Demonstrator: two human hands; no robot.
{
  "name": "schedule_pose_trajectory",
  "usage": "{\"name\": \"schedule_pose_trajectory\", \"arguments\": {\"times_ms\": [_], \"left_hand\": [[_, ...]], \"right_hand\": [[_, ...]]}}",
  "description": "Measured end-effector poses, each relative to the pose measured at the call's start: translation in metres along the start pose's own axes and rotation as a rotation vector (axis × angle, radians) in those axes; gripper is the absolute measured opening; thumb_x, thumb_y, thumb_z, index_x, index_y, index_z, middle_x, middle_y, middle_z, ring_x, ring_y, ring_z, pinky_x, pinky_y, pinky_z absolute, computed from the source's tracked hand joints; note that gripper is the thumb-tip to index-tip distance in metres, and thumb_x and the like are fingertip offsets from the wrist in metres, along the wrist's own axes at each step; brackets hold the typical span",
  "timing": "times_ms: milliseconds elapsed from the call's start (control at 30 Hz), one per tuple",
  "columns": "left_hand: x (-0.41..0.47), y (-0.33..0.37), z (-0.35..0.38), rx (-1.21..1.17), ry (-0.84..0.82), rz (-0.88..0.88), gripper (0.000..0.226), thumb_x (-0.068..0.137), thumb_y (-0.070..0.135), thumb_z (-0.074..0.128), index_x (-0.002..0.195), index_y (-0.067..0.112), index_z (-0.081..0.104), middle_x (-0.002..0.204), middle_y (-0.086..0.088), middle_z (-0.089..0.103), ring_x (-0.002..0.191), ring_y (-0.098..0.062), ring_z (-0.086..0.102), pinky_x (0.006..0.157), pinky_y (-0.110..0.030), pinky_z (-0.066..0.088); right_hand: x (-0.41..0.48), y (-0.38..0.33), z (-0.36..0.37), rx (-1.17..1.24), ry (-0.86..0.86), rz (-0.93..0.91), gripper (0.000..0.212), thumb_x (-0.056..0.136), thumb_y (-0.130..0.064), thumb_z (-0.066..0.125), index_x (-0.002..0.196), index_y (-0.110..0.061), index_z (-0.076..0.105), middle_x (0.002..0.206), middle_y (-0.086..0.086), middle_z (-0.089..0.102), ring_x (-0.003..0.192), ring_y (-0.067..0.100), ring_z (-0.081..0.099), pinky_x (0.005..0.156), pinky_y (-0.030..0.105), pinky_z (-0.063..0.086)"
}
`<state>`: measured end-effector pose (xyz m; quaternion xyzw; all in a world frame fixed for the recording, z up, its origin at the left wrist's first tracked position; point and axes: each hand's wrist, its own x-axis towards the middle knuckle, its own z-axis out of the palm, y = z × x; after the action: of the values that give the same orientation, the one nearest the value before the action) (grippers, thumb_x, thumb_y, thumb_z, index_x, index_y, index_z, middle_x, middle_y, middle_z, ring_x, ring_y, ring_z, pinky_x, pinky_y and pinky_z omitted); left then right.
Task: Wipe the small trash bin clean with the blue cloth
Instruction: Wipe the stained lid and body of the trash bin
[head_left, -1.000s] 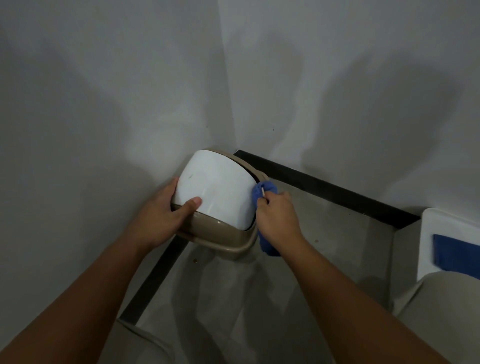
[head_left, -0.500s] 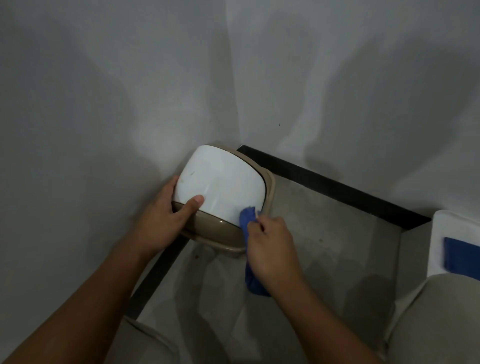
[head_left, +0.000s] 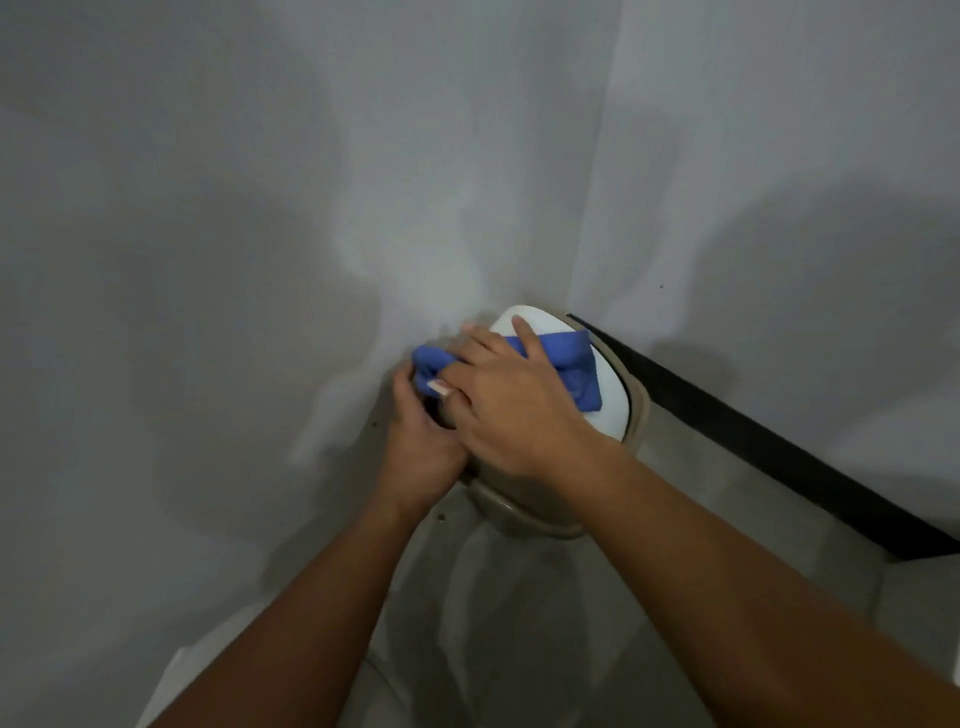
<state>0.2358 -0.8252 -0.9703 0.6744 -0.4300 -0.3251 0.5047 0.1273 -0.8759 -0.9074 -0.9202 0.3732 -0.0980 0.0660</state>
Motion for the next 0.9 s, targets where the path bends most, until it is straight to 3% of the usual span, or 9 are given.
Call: {"name": "schedule_pose_trajectory", "arguments": {"times_ms": [67,100,200,300,467,600,667,767,900], "left_hand": [[-0.004,-0.001,0.003,-0.013,0.036,-0.002,0.089,0.063,0.04,0.076,0.137,0.014,0.034,0.105,0.041,0.056,0.096,0.026,0.051,0.073,0.004,0.038],[-0.004,-0.001,0.004,-0.022,0.046,-0.024,0.096,0.058,0.048,0.077,0.138,0.019,0.032,0.1,0.048,0.053,0.093,0.031,0.048,0.07,0.006,0.036],[-0.004,-0.001,0.006,-0.067,0.013,-0.1,0.111,0.051,0.06,0.082,0.142,0.034,0.024,0.109,0.038,0.055,0.095,0.029,0.047,0.066,0.007,0.036],[-0.003,-0.002,0.004,-0.101,-0.026,-0.136,0.113,0.051,0.06,0.084,0.143,0.041,0.02,0.111,0.038,0.054,0.094,0.03,0.046,0.063,0.006,0.038],[-0.003,-0.007,0.003,-0.096,0.01,-0.106,0.107,0.05,0.058,0.085,0.137,0.04,0.026,0.098,0.053,0.055,0.094,0.028,0.05,0.066,0.005,0.039],[-0.003,-0.013,0.004,-0.105,0.01,-0.088,0.104,0.05,0.057,0.084,0.135,0.034,0.029,0.117,0.028,0.061,0.11,0.012,0.055,0.086,-0.01,0.044],[-0.003,-0.012,0.008,-0.093,-0.016,-0.111,0.109,0.046,0.067,0.083,0.136,0.042,0.026,0.113,0.035,0.06,0.108,0.014,0.054,0.084,-0.012,0.043],[-0.001,-0.011,0.011,-0.101,-0.027,-0.135,0.11,0.041,0.07,0.082,0.134,0.049,0.026,0.11,0.042,0.058,0.106,0.014,0.054,0.077,-0.008,0.042],[-0.001,-0.008,0.01,-0.095,-0.063,-0.119,0.101,0.048,0.066,0.082,0.132,0.051,0.028,0.113,0.038,0.057,0.102,0.016,0.053,0.065,-0.002,0.045]], "right_hand": [[-0.018,0.007,-0.002,0.053,0.03,0.024,0.039,0.092,-0.032,0.031,0.122,-0.026,0.056,0.138,0.002,0.05,0.136,0.02,0.031,0.114,0.051,0.003],[-0.022,0.015,-0.005,0.06,0.049,0.081,0.039,0.093,-0.033,0.029,0.124,-0.027,0.053,0.139,0.003,0.05,0.135,0.021,0.032,0.115,0.051,0.006],[-0.008,0.039,-0.01,-0.05,0.059,0.264,0.039,0.098,-0.034,0.026,0.127,-0.023,0.049,0.136,0.009,0.05,0.129,0.025,0.037,0.112,0.052,0.02],[0.031,0.048,-0.011,-0.079,-0.04,0.305,0.044,0.098,-0.036,0.024,0.127,-0.016,0.049,0.134,0.013,0.051,0.128,0.029,0.038,0.11,0.053,0.022],[0.058,0.028,-0.007,-0.204,-0.231,-0.002,0.046,0.094,-0.037,0.026,0.111,-0.017,0.063,0.117,0.012,0.062,0.112,0.025,0.051,0.111,0.049,0.018],[0.022,0.024,-0.006,-0.069,-0.096,-0.182,0.039,0.094,-0.038,0.032,0.104,-0.021,0.065,0.118,0.008,0.063,0.115,0.022,0.052,0.111,0.044,0.02],[0.0,0.038,-0.005,-0.06,0.036,-0.111,0.036,0.095,-0.036,0.033,0.109,-0.02,0.063,0.12,0.007,0.062,0.116,0.02,0.051,0.11,0.044,0.023],[-0.017,0.065,-0.003,-0.069,0.163,0.154,0.037,0.097,-0.032,0.032,0.119,-0.013,0.055,0.116,0.012,0.061,0.107,0.024,0.054,0.108,0.047,0.031],[0.007,0.08,-0.004,0.037,0.219,0.38,0.039,0.098,-0.031,0.03,0.109,-0.007,0.058,0.099,0.017,0.062,0.087,0.029,0.055,0.088,0.046,0.043]]}}
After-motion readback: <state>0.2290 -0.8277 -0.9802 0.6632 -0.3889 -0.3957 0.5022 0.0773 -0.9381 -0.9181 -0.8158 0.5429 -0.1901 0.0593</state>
